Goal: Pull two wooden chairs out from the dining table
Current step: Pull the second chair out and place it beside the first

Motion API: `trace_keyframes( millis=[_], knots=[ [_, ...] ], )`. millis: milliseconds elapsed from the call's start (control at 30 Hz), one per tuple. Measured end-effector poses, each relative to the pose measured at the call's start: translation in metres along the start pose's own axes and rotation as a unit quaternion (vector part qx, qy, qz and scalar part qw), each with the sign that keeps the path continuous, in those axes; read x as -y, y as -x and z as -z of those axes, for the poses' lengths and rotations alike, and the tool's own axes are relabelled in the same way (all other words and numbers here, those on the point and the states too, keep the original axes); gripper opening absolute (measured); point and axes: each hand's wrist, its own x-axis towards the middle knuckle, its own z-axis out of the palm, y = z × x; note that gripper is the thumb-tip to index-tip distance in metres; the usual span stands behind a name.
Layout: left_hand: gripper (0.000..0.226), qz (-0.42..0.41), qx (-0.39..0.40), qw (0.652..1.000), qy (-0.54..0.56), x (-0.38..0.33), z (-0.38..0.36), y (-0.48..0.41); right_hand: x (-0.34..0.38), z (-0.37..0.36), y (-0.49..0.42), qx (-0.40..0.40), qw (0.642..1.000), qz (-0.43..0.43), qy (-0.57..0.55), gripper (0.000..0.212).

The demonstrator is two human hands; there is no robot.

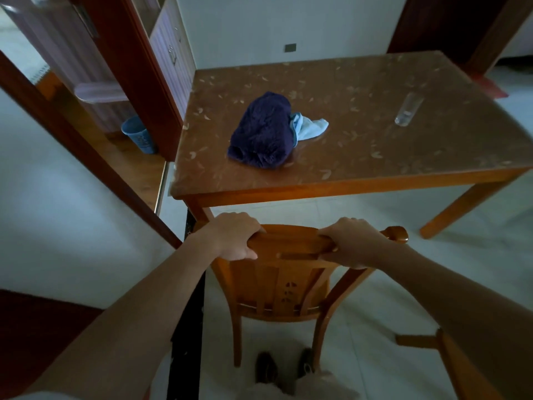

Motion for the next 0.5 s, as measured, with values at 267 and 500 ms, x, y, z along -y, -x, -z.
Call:
trace_keyframes(
  millis=[267,500],
  knots=[
    [0.059,0.035,0.044,0.998,0.023,-0.101,-0.015,0.067,0.016,-0.019,0.110,0.005,1.000,0.025,-0.013,0.019],
    [0.061,0.044,0.035,0.998,0.027,-0.195,-0.034,0.130,0.027,-0.035,0.218,-0.010,0.999,0.035,-0.011,0.023]
  ],
)
